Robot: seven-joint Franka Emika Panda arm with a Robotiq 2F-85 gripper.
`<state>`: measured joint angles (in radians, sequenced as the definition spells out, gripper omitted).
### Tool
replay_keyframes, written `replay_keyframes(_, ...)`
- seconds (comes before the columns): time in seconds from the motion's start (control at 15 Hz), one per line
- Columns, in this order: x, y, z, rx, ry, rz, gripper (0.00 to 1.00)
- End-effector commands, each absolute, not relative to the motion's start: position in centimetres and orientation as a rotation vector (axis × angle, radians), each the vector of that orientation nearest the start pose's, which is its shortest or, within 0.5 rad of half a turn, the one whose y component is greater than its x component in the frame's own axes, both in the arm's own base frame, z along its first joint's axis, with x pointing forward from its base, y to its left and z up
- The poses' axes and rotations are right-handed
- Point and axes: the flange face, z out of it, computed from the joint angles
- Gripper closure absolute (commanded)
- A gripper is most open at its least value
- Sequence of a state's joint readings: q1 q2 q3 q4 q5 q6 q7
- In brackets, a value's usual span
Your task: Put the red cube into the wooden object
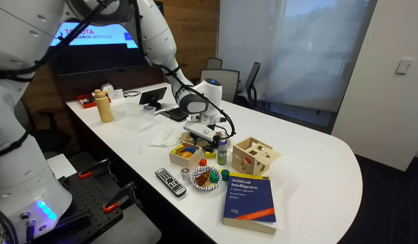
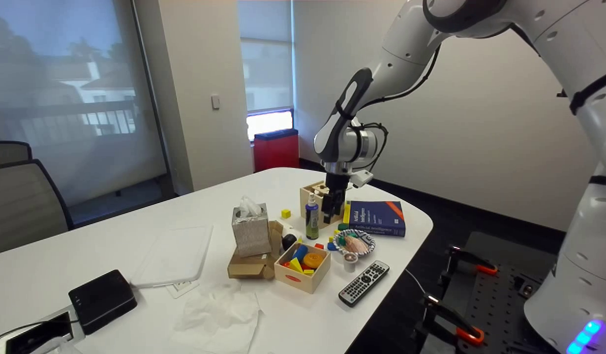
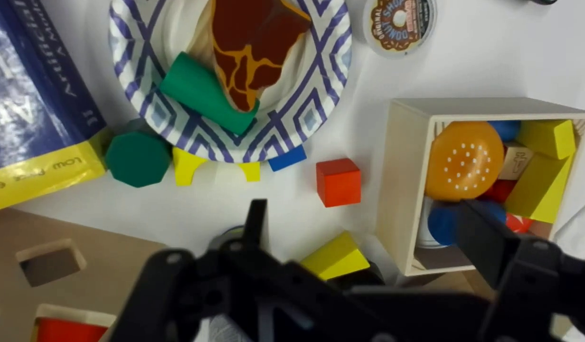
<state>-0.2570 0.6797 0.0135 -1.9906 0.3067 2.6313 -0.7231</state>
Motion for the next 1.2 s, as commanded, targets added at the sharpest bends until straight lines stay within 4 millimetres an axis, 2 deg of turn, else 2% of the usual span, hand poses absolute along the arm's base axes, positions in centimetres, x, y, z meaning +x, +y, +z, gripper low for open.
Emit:
replay_keyframes(0.0, 59.3, -15.0, 8.7, -2.985, -0.313, -0.039, 0.0)
replay_keyframes(0.67, 61.4, -13.0, 2.8, -3.009, -0.358, 0.052, 0.0)
replay_keyframes(1.13, 62.7, -12.1, 1.0, -3.01, -0.414, 0.068, 0.0)
